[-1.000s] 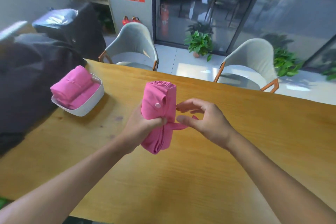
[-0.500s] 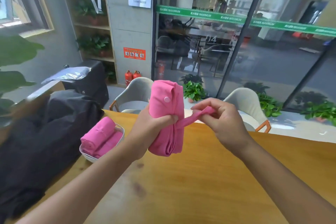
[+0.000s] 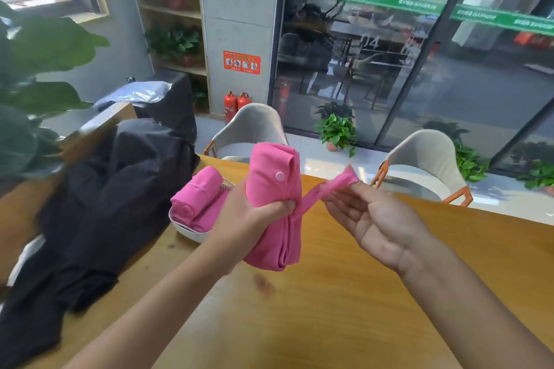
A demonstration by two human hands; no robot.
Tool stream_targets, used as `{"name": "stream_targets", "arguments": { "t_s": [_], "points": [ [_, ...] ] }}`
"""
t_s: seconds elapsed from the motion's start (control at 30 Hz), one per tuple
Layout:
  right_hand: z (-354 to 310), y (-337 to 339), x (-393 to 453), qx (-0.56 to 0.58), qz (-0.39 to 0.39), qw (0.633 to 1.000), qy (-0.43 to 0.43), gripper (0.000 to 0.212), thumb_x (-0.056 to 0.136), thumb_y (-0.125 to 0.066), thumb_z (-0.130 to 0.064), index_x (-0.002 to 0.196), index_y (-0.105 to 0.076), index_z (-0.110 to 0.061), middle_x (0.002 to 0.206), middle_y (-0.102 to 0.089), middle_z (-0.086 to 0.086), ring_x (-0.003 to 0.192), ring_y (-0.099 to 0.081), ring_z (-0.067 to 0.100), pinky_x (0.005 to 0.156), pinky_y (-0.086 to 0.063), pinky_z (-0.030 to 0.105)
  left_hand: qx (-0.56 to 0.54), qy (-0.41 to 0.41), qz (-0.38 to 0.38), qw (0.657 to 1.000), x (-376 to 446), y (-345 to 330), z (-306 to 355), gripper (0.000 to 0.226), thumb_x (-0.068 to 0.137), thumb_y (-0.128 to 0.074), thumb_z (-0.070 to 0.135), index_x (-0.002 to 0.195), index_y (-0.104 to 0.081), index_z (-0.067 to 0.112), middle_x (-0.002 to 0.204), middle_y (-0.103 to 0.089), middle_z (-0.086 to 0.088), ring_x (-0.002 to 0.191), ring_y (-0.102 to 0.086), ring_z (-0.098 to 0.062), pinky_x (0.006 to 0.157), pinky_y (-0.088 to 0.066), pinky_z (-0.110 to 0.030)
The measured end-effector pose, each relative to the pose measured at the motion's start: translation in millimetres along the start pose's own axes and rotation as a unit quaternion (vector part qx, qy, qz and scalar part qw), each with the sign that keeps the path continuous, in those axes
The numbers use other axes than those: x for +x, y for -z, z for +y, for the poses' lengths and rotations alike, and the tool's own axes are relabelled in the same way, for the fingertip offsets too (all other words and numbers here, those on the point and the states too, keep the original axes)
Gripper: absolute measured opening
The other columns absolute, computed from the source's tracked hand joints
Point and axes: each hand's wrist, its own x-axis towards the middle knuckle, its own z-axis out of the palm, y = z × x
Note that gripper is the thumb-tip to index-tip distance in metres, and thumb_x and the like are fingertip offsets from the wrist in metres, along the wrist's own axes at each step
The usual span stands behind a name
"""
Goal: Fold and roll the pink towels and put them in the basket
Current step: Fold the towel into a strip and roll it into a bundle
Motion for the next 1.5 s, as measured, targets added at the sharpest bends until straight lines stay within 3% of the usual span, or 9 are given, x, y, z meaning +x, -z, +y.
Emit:
{"name": "stream_targets", "arguments": {
  "t_s": [0.17,0.27,0.37,0.53,0.67,0.8,0.93,1.23,1.5],
  "points": [
    [28,-23,8,0.078,-0.024,0.996,0.025,0.034,0.075,-0.068,-0.018,0.102,-0.07,0.003,0.111,-0.072,0.023,0.097,-0.074,0.025,0.075,-0.062,0.029,-0.01,0.001,0.032,0.999,-10,21,-19,0.036,0.074,-0.077,0.018,0.107,-0.063,0.019,0.1,-0.071,-0.016,0.089,-0.071,-0.038,0.076,-0.062,-0.051],
    [41,-34,12,0.06,-0.037,0.994,0.078,0.036,0.074,-0.069,-0.013,0.107,-0.069,0.002,0.116,-0.071,0.019,0.11,-0.07,0.025,0.092,-0.057,0.031,-0.017,-0.022,0.06,0.998,-16,27,-22,0.083,0.076,-0.08,0.014,0.139,-0.032,0.037,0.114,-0.066,0.016,0.092,-0.074,-0.013,0.071,-0.061,-0.027],
    [49,-39,17,-0.008,-0.083,0.992,0.099,0.027,0.07,-0.081,-0.021,0.091,-0.076,-0.004,0.112,-0.073,0.01,0.122,-0.063,0.022,0.107,-0.048,0.036,0.037,-0.073,0.074,0.994,-20,32,-25,0.086,0.083,-0.081,0.015,0.139,-0.018,0.033,0.121,-0.059,0.02,0.089,-0.074,-0.01,0.068,-0.06,-0.023],
    [43,-42,26,-0.103,-0.2,0.967,0.123,0.069,0.068,-0.088,-0.043,0.112,-0.062,0.004,0.117,-0.071,0.012,0.127,-0.057,0.017,0.105,-0.047,0.024,0.114,-0.076,0.059,0.989,-27,39,-25,0.078,0.085,-0.081,0.032,0.137,-0.023,0.04,0.128,-0.058,0.0,0.09,-0.074,-0.019,0.08,-0.06,-0.047],
    [31,-50,36,-0.256,-0.22,0.929,0.148,0.067,0.067,-0.088,-0.049,0.117,-0.062,-0.014,0.111,-0.074,-0.005,0.114,-0.065,0.011,0.094,-0.053,0.024,0.134,-0.051,0.021,0.989,-28,44,-22,0.081,0.08,-0.079,0.039,0.14,-0.025,0.038,0.113,-0.064,-0.007,0.084,-0.073,-0.028,0.076,-0.058,-0.056],
    [19,-59,40,-0.374,-0.251,0.884,0.125,0.066,0.058,-0.085,-0.066,0.107,-0.073,-0.024,0.108,-0.075,-0.007,0.106,-0.068,0.009,0.086,-0.055,0.029,0.198,-0.048,-0.023,0.979,-24,50,-14,0.079,0.074,-0.078,0.042,0.137,-0.031,0.046,0.112,-0.065,0.007,0.083,-0.072,-0.018,0.073,-0.06,-0.048],
    [3,-66,46,-0.458,-0.249,0.848,0.094,0.085,0.056,-0.08,-0.074,0.103,-0.071,-0.003,0.096,-0.071,0.006,0.093,-0.064,0.019,0.1,-0.045,0.056,0.241,-0.043,-0.048,0.968,-21,55,0,0.071,0.071,-0.079,0.041,0.127,-0.037,0.049,0.115,-0.062,0.026,0.101,-0.064,0.0,0.083,-0.055,-0.029],
    [-26,-63,48,-0.395,-0.335,0.852,-0.079,0.05,0.081,-0.069,-0.052,0.111,-0.073,-0.012,0.123,-0.065,0.022,0.116,-0.061,0.029,0.109,-0.046,0.045,0.183,-0.074,-0.096,0.976,-23,63,29,0.065,0.075,-0.085,0.023,0.129,-0.053,0.04,0.118,-0.064,0.02,0.109,-0.064,-0.004,0.079,-0.051,-0.013],
    [-34,-65,29,-0.575,-0.322,0.748,-0.081,0.065,0.079,-0.075,-0.049,0.117,-0.065,0.002,0.113,-0.071,0.02,0.11,-0.066,0.041,0.105,-0.045,0.06,0.278,-0.057,-0.177,0.942,-22,26,39,0.058,0.07,-0.088,0.024,0.113,-0.06,0.049,0.105,-0.06,0.023,0.1,-0.061,-0.002,0.079,-0.053,-0.018]
  ]
}}
